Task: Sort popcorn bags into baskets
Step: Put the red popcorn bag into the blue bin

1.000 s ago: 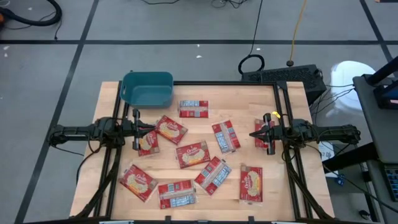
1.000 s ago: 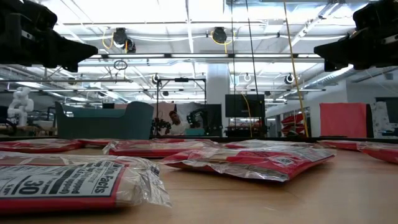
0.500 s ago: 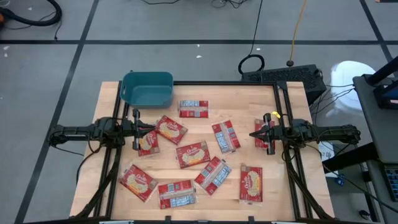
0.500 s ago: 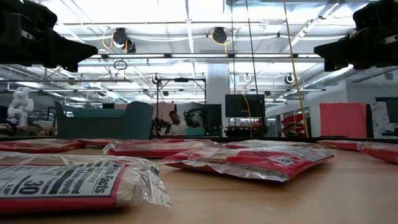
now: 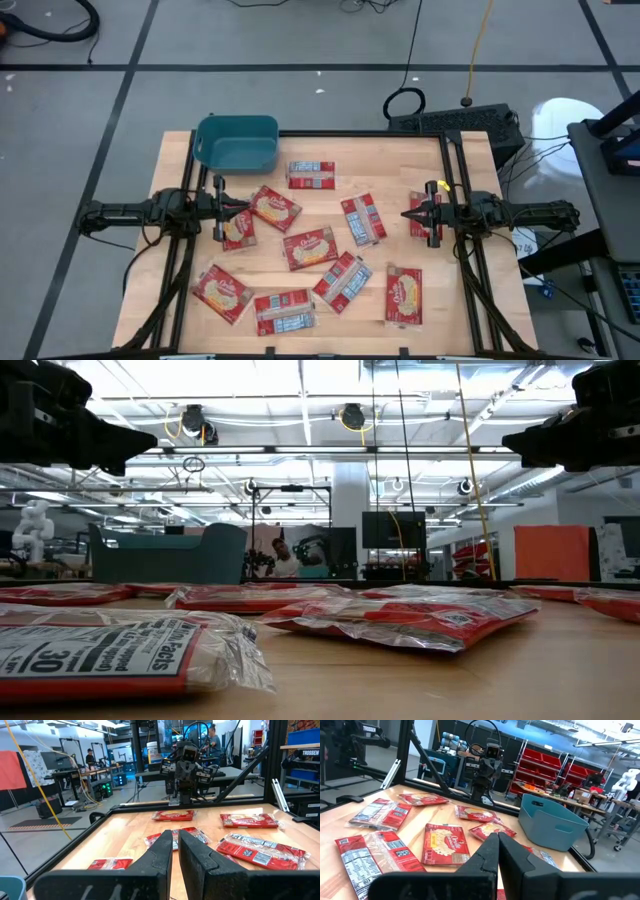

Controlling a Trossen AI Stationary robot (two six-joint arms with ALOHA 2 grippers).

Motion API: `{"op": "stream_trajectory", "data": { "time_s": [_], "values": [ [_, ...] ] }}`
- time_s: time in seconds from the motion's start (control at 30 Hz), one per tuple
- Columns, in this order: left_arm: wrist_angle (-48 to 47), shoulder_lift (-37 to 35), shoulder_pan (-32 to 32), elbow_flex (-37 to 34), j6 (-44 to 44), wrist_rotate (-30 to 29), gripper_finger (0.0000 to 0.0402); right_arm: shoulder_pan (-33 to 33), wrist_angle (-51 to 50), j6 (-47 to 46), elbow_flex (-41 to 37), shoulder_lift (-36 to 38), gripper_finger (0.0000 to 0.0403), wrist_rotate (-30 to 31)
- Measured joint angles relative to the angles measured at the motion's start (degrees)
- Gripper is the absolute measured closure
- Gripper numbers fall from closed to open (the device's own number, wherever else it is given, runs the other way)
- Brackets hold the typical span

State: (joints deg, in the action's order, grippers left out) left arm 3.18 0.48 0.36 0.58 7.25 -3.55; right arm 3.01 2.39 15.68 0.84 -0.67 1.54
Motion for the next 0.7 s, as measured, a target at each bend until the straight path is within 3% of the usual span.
{"op": "stream_trajectory", "data": {
  "time_s": [0.27, 0.7],
  "values": [
    [0.0, 0.0, 0.0, 0.0, 0.0, 0.0, 0.0364, 0.0, 2.0, -2.3, 0.0, 0.0, 0.0403, -0.2],
    [0.0, 0.0, 0.0, 0.0, 0.0, 0.0, 0.0364, 0.1, 4.6, -16.1, 0.2, 0.0, 0.0403, -1.9]
  ]
}}
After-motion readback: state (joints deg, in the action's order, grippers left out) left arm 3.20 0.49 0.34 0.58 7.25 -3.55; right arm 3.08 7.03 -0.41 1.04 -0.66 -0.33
